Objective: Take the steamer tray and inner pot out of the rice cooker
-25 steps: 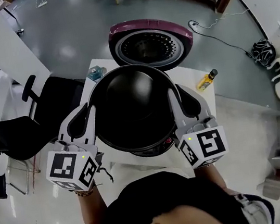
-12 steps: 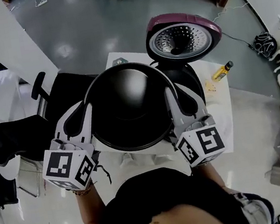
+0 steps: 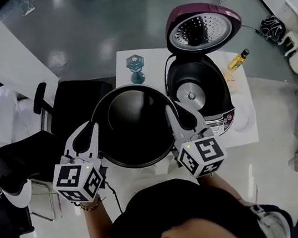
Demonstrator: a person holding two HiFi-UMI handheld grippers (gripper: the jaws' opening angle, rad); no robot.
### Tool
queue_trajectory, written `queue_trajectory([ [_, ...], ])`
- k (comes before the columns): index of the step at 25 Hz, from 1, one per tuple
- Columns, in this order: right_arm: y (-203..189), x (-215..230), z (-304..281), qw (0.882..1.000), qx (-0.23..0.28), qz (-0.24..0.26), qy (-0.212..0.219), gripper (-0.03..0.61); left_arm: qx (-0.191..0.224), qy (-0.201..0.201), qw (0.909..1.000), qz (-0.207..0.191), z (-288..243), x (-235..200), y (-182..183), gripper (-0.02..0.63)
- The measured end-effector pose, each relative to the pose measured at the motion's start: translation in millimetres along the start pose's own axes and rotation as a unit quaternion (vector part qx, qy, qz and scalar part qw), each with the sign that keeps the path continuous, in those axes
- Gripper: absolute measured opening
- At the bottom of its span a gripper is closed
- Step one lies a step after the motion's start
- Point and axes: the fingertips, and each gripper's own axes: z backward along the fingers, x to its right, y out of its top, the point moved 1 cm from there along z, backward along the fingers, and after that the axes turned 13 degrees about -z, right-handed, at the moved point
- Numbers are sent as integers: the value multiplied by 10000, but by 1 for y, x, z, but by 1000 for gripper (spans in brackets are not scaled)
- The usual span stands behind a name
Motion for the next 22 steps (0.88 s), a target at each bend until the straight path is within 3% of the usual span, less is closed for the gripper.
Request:
queue_trajectory([
  [9, -76, 1, -7, 9954, -605, -537, -510, 40, -733, -641, 9947, 335, -15, -16, -78, 28],
  [16, -142, 35, -11, 9759, -1366, -1325, -1065, 40, -1470, -1180, 9815, 341, -46, -7, -139, 26],
  [22, -172, 51, -18, 9613, -1769, -1613, -1363, 40, -1886, -1526, 9693, 388, -70, -8, -169, 26],
])
